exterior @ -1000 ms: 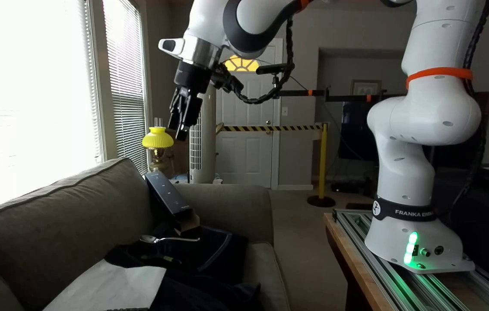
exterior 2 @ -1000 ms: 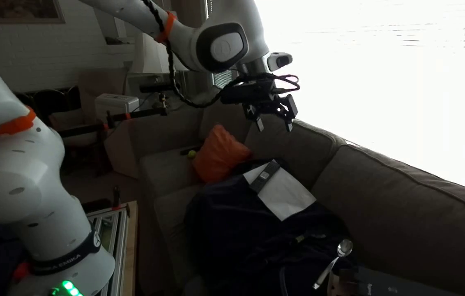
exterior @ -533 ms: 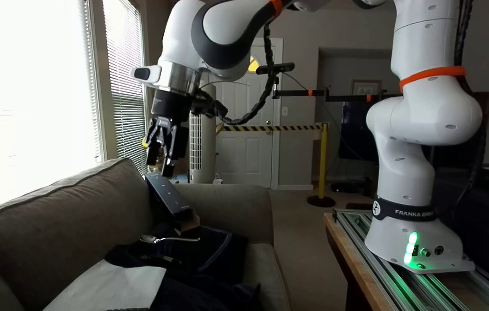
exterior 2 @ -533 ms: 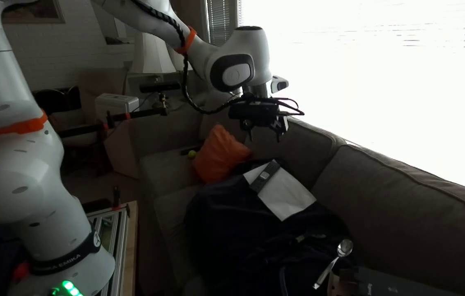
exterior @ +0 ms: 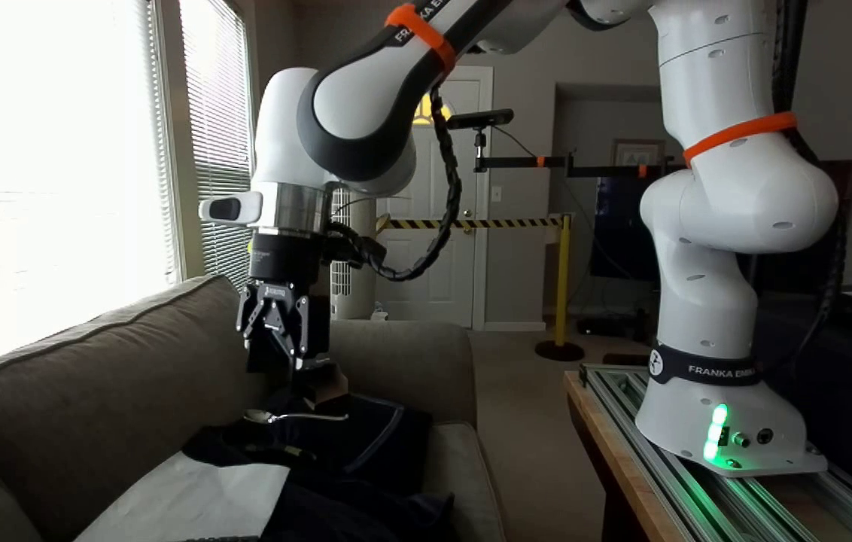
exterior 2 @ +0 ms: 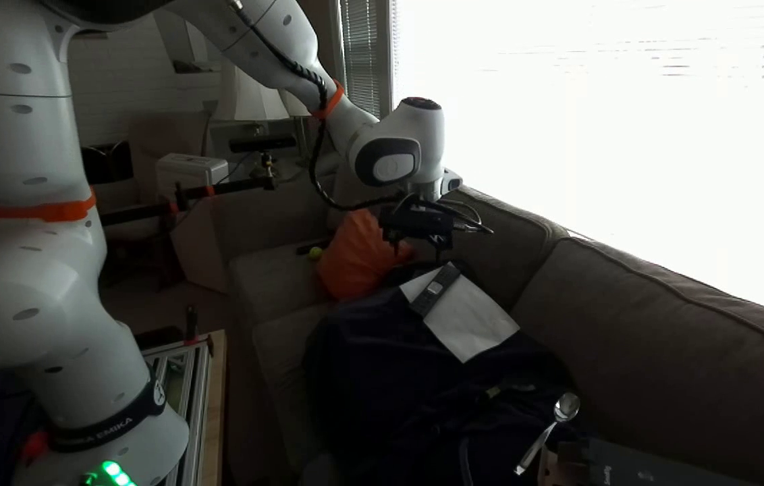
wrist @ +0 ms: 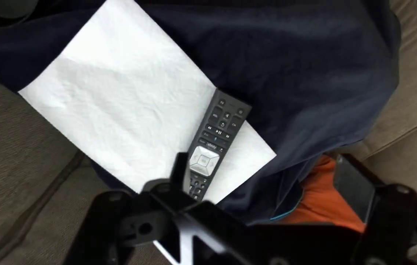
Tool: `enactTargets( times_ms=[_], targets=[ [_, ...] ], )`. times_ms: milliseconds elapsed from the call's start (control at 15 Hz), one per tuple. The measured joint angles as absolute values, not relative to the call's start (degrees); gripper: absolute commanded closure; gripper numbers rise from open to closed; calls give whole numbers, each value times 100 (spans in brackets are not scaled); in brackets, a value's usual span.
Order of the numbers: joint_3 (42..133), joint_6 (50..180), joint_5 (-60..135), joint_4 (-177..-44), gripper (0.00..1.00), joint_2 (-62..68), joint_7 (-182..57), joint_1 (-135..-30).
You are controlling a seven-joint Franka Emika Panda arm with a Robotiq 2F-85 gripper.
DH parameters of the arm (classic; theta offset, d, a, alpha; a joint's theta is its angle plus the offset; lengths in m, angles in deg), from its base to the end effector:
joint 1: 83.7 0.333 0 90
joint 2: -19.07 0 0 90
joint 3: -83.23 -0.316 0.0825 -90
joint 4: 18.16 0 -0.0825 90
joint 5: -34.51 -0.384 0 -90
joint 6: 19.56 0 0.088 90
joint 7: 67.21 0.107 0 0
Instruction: Press the bottom left button of the black remote
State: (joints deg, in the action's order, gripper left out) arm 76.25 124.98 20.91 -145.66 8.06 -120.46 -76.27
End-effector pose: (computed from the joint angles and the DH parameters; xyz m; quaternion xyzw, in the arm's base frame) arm 0.5393 0.1358 0.2978 -0.8754 -0.4731 -0.0773 0.0631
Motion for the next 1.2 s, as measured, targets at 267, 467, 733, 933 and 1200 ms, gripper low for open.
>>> enactTargets(
  times_ms=[267,467,733,933,1200],
  targets=[
    [7523,12503,2261,-14335,0,258,-11919,-7720],
    [7475,12505,2459,-14170,0,7,-11665,-7772],
    [7423,12505,2459,-14170,0,54,-11665,-7817],
    [7407,12505,2460,-14170,0,59,-11665,-7834],
    [7231,12568,2527,-14140,42,-92,-11688,-7888]
  ],
)
